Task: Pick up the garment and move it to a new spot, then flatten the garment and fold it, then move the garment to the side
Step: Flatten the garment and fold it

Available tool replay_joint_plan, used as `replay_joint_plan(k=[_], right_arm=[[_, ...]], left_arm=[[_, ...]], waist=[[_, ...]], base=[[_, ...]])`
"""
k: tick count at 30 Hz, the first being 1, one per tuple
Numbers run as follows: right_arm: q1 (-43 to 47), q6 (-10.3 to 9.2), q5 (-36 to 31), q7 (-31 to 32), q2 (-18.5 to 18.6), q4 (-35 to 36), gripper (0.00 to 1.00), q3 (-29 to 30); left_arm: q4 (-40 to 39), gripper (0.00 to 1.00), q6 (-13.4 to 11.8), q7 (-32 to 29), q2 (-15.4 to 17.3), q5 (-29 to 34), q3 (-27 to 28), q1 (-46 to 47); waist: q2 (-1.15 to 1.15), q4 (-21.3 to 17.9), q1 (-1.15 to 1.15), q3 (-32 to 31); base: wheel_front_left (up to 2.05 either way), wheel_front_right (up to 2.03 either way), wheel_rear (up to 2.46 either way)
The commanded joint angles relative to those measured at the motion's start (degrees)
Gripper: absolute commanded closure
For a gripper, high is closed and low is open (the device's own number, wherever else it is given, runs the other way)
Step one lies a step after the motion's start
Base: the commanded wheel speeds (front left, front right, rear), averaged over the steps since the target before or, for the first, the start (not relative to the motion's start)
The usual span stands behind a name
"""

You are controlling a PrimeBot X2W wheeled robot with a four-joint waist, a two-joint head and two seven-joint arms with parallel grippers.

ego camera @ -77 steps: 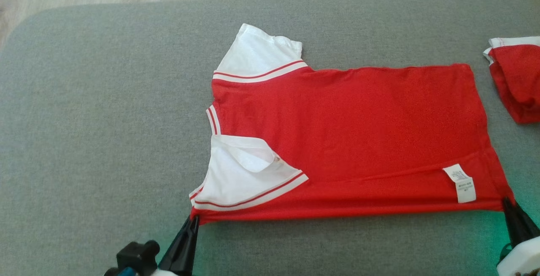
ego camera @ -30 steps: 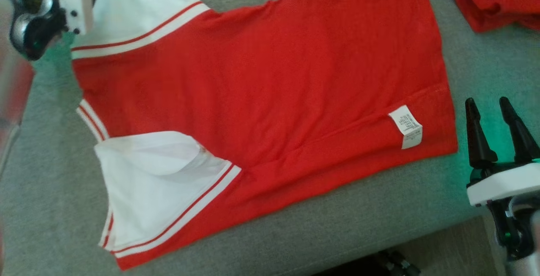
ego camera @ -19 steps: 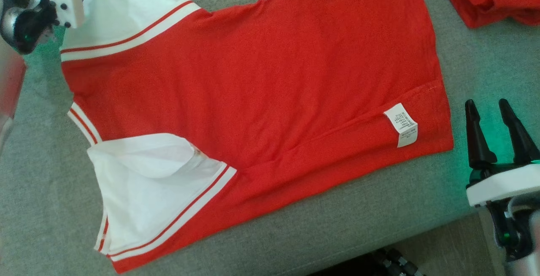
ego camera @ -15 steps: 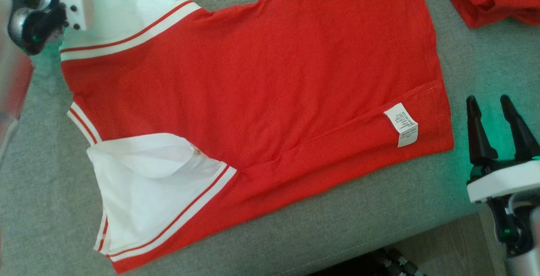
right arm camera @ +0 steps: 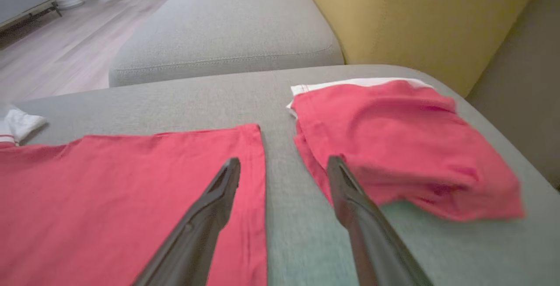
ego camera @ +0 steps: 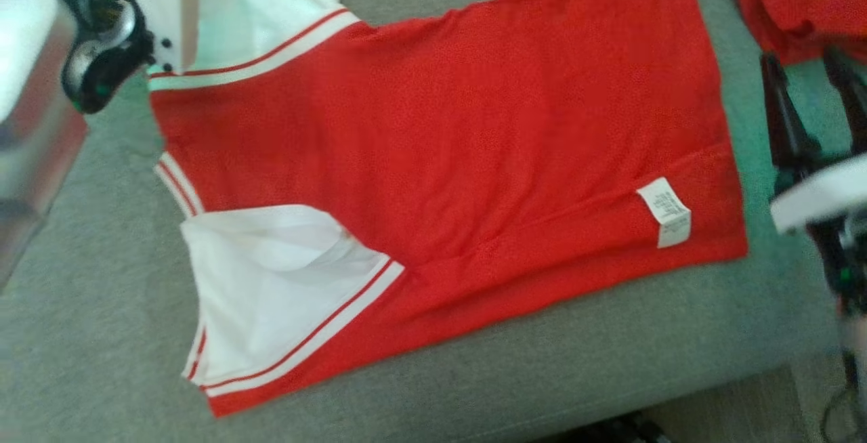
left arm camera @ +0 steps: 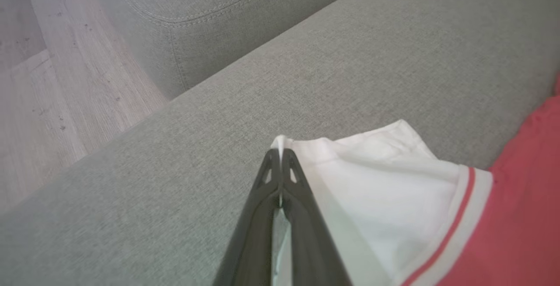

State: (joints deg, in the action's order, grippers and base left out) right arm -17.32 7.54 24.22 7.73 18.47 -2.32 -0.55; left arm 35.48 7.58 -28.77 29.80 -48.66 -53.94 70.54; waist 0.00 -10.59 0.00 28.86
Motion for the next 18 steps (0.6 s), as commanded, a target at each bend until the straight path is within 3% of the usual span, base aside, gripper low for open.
replay_joint_plan(k=[1,11,18], right_arm=[[-1.11,-0.05,0.31,1.17,1.52,0.76,0.0,-1.37],[-20.53,-0.05,0.64,15.04,2.42,-19.92,0.0,-7.6],[-29.4,-0.05,0.12,21.74,2.69,-29.26,0.0,-11.2]], left_arm=[[-1.81,1.0,-0.09,0.66,2.41,-0.34,1.6,3.86],[-6.25,1.0,-0.09,4.83,2.81,-3.73,-5.14,6.52],[-6.41,1.0,-0.09,6.49,3.26,-5.62,-8.53,7.94]], waist=[[0.0,1.56,0.0,-1.03],[0.0,6.76,0.0,-1.53],[0.0,7.74,0.0,-1.59]], base=[[0.0,0.0,0.0],[0.0,0.0,0.0],[0.0,0.0,0.0]])
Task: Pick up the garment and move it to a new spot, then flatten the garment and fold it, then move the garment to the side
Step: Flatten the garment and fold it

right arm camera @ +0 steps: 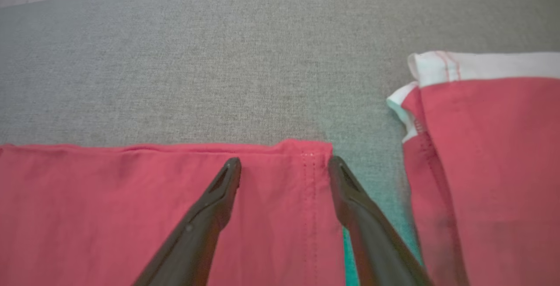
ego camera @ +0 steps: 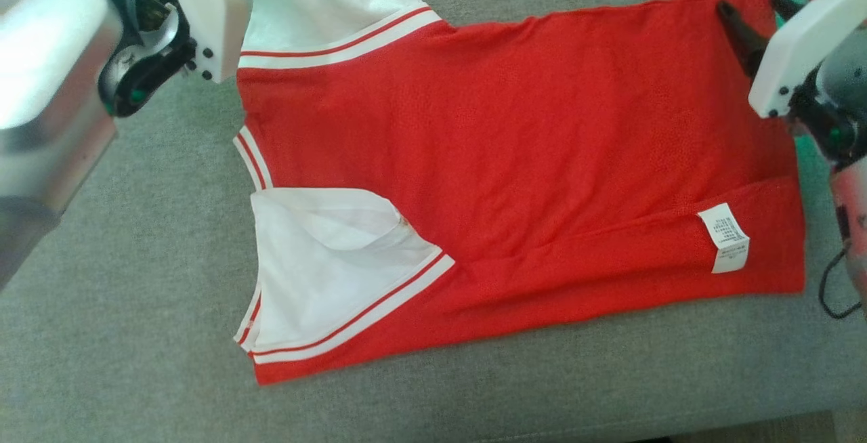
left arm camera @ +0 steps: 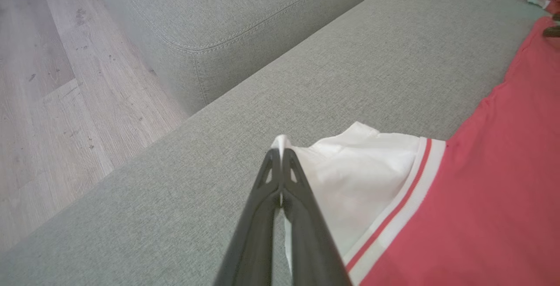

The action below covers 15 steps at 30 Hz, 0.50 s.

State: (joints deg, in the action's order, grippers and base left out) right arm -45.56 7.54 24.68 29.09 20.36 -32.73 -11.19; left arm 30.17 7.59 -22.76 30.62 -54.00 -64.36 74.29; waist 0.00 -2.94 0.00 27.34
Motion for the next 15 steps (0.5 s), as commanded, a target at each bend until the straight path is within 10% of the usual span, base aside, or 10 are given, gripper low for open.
replay_joint_plan(k=[1,8,15], right_arm=[[-2.02,-0.05,-0.81,0.87,0.83,0.16,0.0,-0.82],[-5.71,-0.05,-2.48,1.69,0.89,-5.35,0.0,-1.78],[-6.74,-0.05,-2.83,-0.24,1.18,-6.96,1.0,-1.92]], left_arm=[[-0.99,1.0,-0.1,0.65,2.41,-0.53,1.45,4.35],[-0.14,1.0,-0.1,2.12,1.87,-2.71,-1.58,5.79],[0.65,1.0,-0.1,3.32,2.01,-3.94,-3.58,6.78]], waist=[[0.0,0.2,0.0,-0.11],[0.0,0.96,0.0,-0.05],[0.0,1.18,0.0,0.09]], base=[[0.0,0.0,0.0],[0.0,0.0,0.0],[0.0,0.0,0.0]])
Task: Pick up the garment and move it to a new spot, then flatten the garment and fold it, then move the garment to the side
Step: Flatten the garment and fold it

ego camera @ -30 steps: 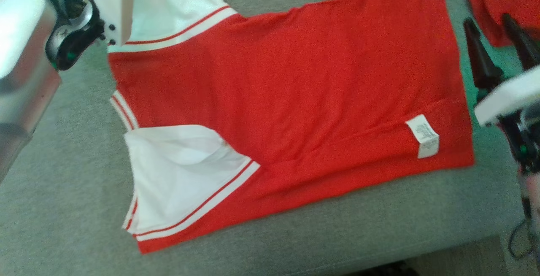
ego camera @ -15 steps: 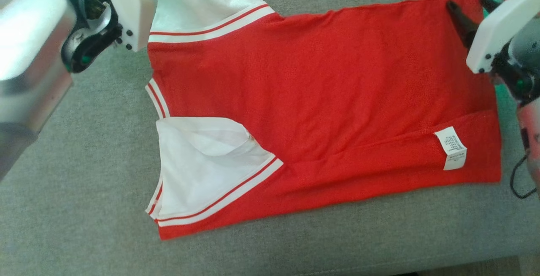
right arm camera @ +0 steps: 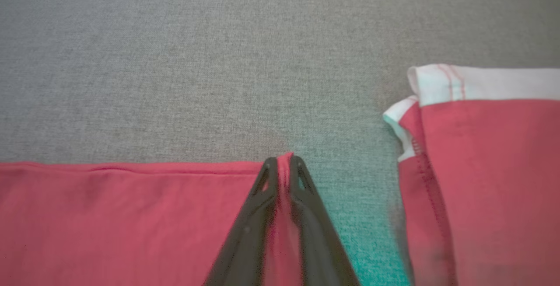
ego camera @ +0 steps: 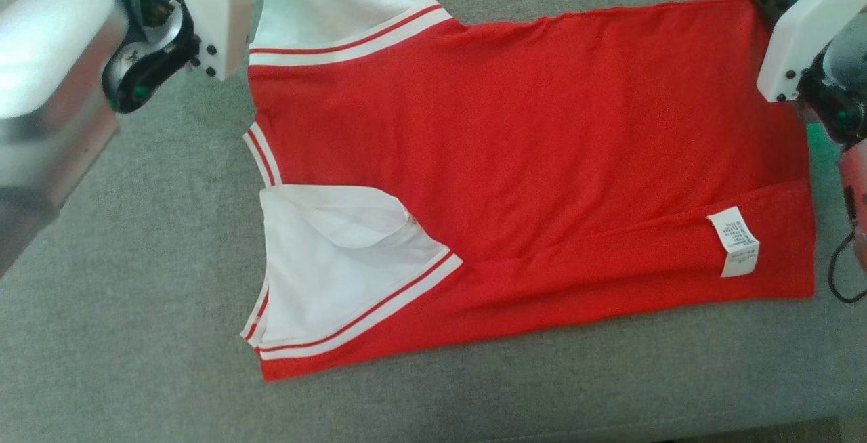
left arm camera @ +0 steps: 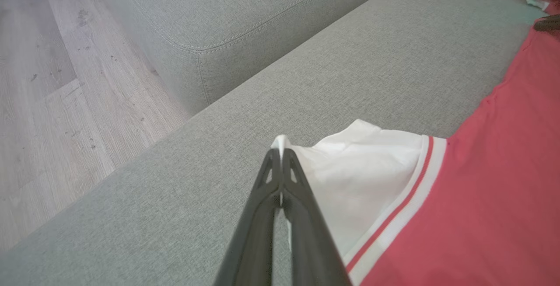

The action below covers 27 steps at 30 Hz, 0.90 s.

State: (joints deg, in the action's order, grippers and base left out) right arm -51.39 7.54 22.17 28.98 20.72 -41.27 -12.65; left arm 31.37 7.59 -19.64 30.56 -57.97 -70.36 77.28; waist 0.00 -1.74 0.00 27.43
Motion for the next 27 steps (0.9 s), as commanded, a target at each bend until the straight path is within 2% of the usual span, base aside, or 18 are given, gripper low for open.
replay_joint_plan(k=[1,5,15,21,27], right_arm=[[-1.16,-0.05,-0.5,-0.92,0.94,1.47,1.0,-0.4],[-2.12,-0.05,-0.6,-3.08,0.89,0.8,1.0,-0.42],[-4.84,-0.05,0.68,-13.01,1.21,-0.06,1.0,2.74],[-2.23,-0.05,1.61,-15.34,2.4,0.18,1.0,3.04],[4.63,-0.05,3.74,-16.43,3.81,3.51,1.0,3.73]], left_arm=[[-0.46,1.0,-0.1,0.62,2.12,0.02,2.07,4.0],[-0.11,1.0,-0.1,3.83,2.45,1.05,0.77,5.11],[4.97,1.0,-0.1,19.13,0.93,5.13,0.74,9.31],[5.21,1.0,-0.1,21.57,0.32,3.15,-0.71,7.76],[0.92,1.0,-0.1,24.79,2.57,0.83,-1.29,3.07]], waist=[[0.0,0.01,0.0,0.04],[0.0,-0.02,0.0,0.13],[0.0,0.46,0.0,-0.37],[0.0,1.62,0.0,-2.14],[0.0,2.81,0.0,-4.18]], base=[[0.0,0.0,0.0],[0.0,0.0,0.0],[0.0,0.0,0.0],[0.0,0.0,0.0],[0.0,0.0,0.0]])
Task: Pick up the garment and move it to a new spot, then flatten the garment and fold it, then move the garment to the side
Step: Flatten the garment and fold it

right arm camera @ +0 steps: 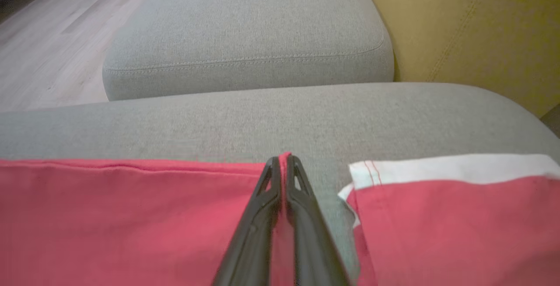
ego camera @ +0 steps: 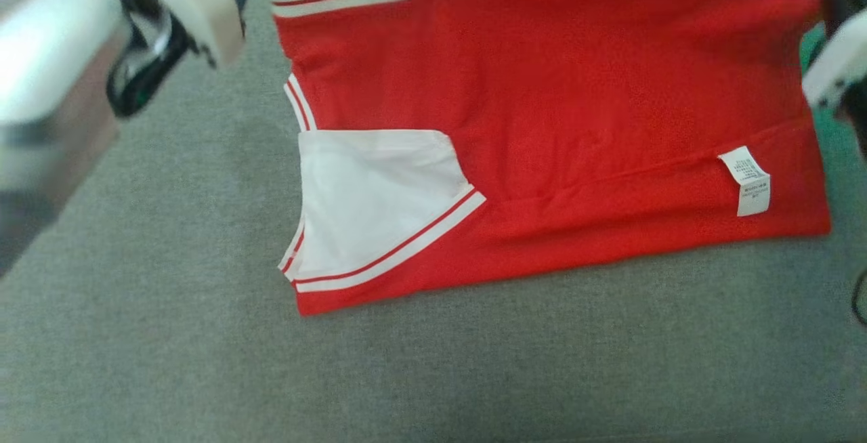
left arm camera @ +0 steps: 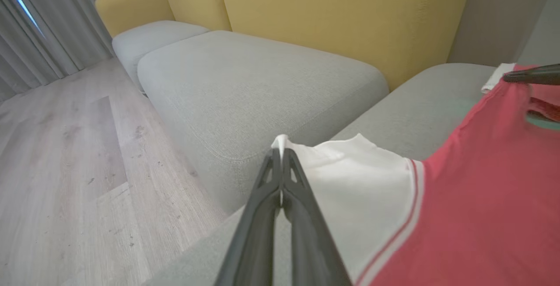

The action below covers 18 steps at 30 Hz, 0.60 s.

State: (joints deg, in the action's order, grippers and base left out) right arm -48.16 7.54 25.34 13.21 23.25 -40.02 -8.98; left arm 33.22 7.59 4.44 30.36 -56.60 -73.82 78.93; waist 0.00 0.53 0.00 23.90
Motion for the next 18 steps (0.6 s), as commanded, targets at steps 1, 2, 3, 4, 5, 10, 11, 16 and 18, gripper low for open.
replay_joint_plan(k=[1,2,3,4,5,10,11,16,18], right_arm=[[2.74,-0.05,0.97,-0.78,1.51,3.04,1.0,0.4],[4.09,-0.05,1.3,-0.85,1.77,3.85,1.0,0.74],[5.42,-0.05,1.54,-0.95,2.02,4.71,1.0,1.08],[6.82,-0.05,1.7,-1.06,2.25,5.64,1.0,1.45],[8.26,-0.05,1.82,-1.14,2.43,6.62,1.0,1.85],[15.55,-0.05,1.59,-1.61,2.92,12.03,1.0,3.96],[16.97,-0.05,1.53,-1.66,2.82,13.14,1.0,4.52],[22.29,-0.05,1.09,-0.97,2.27,17.06,1.0,7.1],[24.53,-0.05,0.76,-0.58,1.9,18.81,1.0,8.53]], left_arm=[[-1.78,1.0,-0.11,1.23,3.36,-0.63,2.13,0.45],[-2.82,1.0,-0.25,1.72,3.99,-0.68,2.08,-0.6],[-3.99,1.0,-0.55,2.2,4.59,-0.97,2.08,-1.77],[-5.38,1.0,-1.03,2.61,5.29,-1.19,2.05,-3.0],[-6.89,1.0,-1.71,2.88,6.08,-1.47,2.03,-4.33],[-16.82,1.0,-7.88,4.18,10.35,-3.43,2.18,-11.96],[-19.24,1.0,-9.21,4.51,11.17,-4.02,2.17,-13.73],[-28.43,1.0,-14.53,5.5,14.62,-5.22,1.89,-20.57],[-32.25,1.0,-17.51,6.38,16.29,-5.37,1.83,-23.53]], waist=[[0.0,0.77,0.0,-1.03],[0.0,0.98,0.0,-1.43],[0.0,1.18,0.0,-1.82],[0.0,1.36,0.0,-2.23],[0.0,1.54,0.0,-2.64],[0.0,2.23,0.0,-4.24],[0.0,2.31,0.0,-4.43],[0.0,2.54,0.0,-4.93],[0.0,2.59,0.0,-5.13]], base=[[0.0,0.0,0.0],[0.0,0.0,0.0],[0.0,0.0,0.0],[0.0,0.0,0.0],[0.0,0.0,0.0],[0.0,0.0,0.0],[0.0,0.0,0.0],[0.0,0.0,0.0],[0.0,0.0,0.0]])
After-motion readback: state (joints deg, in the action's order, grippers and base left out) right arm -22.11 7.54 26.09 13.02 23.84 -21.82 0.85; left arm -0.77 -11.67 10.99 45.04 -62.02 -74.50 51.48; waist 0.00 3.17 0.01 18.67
